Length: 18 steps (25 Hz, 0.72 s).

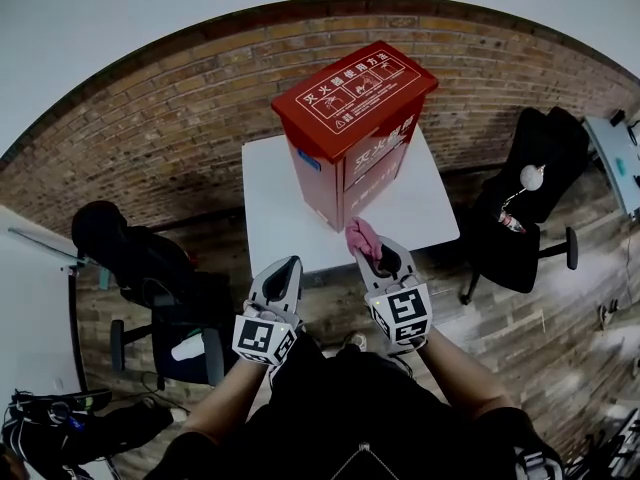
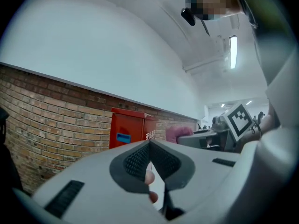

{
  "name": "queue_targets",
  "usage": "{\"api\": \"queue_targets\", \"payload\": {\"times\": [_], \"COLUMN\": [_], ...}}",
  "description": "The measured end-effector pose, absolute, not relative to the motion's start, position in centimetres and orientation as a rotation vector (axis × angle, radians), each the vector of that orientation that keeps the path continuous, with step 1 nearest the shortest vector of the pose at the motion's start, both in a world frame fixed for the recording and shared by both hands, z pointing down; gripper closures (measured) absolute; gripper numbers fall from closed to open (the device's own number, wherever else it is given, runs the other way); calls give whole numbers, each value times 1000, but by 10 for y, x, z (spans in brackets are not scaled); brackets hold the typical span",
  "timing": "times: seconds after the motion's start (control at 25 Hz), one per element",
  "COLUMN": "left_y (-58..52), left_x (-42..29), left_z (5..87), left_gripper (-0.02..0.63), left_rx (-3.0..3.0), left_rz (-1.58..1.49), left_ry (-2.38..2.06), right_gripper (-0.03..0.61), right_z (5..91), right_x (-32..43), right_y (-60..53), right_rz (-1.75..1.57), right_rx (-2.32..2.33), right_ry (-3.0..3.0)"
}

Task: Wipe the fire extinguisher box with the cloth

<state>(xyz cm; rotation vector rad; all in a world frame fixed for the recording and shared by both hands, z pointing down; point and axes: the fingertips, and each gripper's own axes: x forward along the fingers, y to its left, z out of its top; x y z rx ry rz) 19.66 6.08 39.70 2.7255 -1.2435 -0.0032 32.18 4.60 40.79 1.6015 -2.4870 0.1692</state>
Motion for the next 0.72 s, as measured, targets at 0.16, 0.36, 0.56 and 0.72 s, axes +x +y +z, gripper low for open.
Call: {"api": "queue_targets", "payload": {"times": [0.16,0.36,0.56,0.72], "left_y": [67,78,92,98], "left_x": [201,202,203,203], "left_z": [390,390,394,403], "left_gripper": [584,584,584,584], "left_rx": [2736,2719,2697,2671], "left_rz": [-5,-4,-3,15], "left_ry": [-1286,-1347,-1387,-1401], "right_gripper": [473,472,472,472], "right_z": [407,403,406,414], "right_x": [323,329,330,329], "right_y": [61,73,83,90], "right_rz": [187,163,176,182], "right_rx": [1585,1579,1549,1535], "right_ry": [-2506,-2523,-2541,-2536]}}
